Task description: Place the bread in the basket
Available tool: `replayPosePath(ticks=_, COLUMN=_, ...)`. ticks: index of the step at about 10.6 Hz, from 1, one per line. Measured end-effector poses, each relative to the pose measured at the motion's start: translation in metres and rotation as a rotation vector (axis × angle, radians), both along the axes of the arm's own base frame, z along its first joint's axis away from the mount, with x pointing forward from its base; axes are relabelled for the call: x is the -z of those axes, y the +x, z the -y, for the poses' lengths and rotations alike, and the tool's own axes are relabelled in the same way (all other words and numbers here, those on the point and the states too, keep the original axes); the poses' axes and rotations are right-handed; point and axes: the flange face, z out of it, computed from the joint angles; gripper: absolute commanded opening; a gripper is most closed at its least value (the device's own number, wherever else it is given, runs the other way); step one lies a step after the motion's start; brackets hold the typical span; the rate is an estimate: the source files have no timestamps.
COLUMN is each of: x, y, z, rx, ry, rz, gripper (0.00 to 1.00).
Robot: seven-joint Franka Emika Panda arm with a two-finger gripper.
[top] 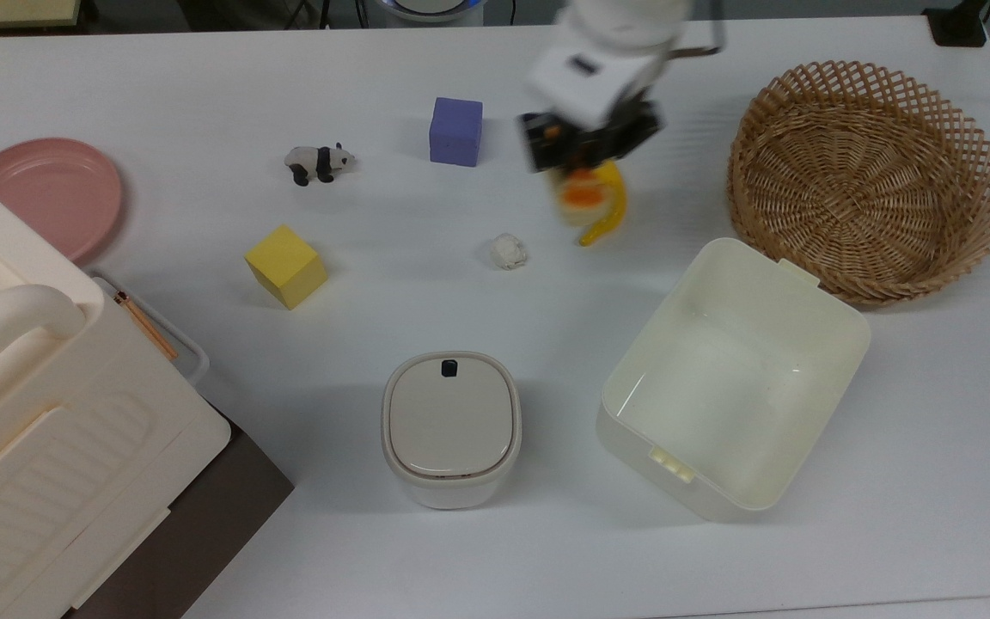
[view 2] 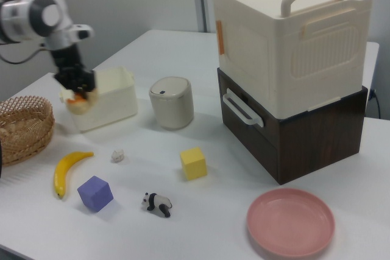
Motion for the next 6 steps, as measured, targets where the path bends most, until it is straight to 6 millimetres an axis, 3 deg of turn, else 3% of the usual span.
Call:
replayPosePath(ticks=3, x=-0.003, y=-0.051, z=-0.115, rx=-0.017, ry=0.011, rz=0.021, gripper=0.25)
replayPosePath(ticks=5, x=-0.001, y=-0.080, z=-0.160, rx=-0.032, ry=0.012, rz=0.028, gripper=0.30)
replayPosePath(ticks=6, x=0.002, y=-0.085, z=-0.170, rx=-0.025, ry=0.005, rz=0.035, gripper=0.35)
